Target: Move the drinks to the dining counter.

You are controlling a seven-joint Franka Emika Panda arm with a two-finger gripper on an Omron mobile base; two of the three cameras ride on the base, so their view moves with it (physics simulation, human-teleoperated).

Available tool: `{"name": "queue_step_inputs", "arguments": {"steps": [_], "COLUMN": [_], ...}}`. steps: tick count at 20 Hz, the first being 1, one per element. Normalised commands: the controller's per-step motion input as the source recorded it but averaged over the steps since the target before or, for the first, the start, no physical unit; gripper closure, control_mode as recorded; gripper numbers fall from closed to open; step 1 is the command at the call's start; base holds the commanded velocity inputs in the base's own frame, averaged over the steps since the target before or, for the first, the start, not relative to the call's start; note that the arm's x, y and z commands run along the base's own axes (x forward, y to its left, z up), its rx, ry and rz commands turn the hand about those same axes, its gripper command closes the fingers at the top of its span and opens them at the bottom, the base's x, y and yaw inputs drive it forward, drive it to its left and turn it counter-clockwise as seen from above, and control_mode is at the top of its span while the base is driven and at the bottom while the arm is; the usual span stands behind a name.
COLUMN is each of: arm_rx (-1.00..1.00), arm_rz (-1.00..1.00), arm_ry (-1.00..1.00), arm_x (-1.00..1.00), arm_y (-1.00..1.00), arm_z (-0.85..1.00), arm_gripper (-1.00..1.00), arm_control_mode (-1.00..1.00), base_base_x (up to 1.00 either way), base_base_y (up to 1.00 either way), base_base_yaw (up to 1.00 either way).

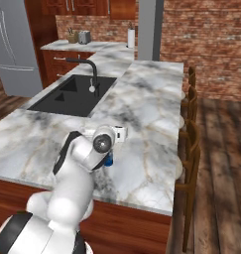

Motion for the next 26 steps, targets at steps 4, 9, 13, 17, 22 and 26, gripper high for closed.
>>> {"name": "queue_step_inputs", "arguments": {"steps": [4, 9, 13, 17, 22, 26], "arm_rx": [0.0, -0.02, -0.06, -0.04, -0.01, 0.0], "arm_rz": [0.02, 0.01, 0.0, 0.02, 0.03, 0.0], "arm_ry": [-0.09, 0.02, 0.18, 0.15, 0.04, 0.0], "arm_x": [-0.89, -1.0, -0.78, -0.48, -0.04, 0.0], "arm_y": [0.0, 0.0, 0.0, 0.0, 0.0, 0.0], "arm_z": [0.37, 0.24, 0.36, 0.18, 0.03, 0.0], "arm_gripper": [-1.0, -1.0, -1.0, -1.0, -1.0, -1.0], "arm_control_mode": [-1.0, -1.0, -1.0, -1.0, -1.0, -1.0], "base_base_x": [0.0, 0.0, 0.0, 0.0, 0.0, 0.0], "base_base_y": [0.0, 0.0, 0.0, 0.0, 0.0, 0.0], "base_base_yaw": [0.0, 0.0, 0.0, 0.0, 0.0, 0.0]}}
